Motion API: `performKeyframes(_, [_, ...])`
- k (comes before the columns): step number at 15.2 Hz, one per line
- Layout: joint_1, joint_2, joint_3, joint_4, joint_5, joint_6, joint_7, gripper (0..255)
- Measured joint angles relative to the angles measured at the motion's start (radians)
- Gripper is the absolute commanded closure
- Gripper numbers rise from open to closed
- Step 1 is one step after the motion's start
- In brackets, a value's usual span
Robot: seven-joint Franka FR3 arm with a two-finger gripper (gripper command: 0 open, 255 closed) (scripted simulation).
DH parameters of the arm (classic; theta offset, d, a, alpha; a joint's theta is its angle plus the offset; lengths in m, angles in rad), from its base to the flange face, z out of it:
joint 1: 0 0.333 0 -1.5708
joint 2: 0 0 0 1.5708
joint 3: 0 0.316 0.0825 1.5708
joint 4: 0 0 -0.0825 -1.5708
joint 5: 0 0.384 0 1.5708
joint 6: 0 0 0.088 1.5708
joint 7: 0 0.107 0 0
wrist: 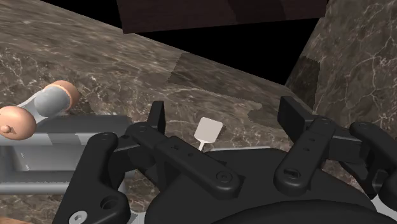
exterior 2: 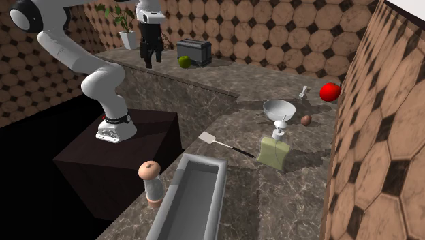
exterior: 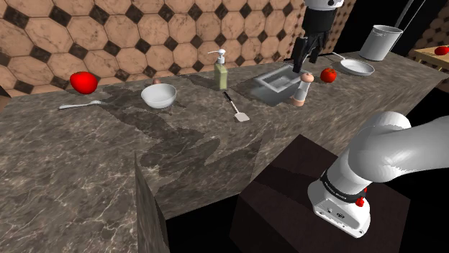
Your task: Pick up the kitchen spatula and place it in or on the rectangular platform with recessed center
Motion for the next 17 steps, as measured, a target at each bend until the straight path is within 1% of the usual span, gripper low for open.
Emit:
performKeyframes(2, [-0.001,0.007,-0.001,-0.006,0.0,0.014,0.004,0])
performKeyframes(4, [-0.005,0.028,-0.001,-0.036,0.004,0.069,0.022,0])
performKeyframes(12, [-0.022,0.246,-0.013,-0.091,0.013,0.367,0.092,0])
performKeyframes(14, [-0.025,0.319,-0.017,-0.074,0.016,0.431,0.107,0])
performKeyframes(17, [-0.032,0.413,-0.024,-0.077,0.02,0.538,0.129,0])
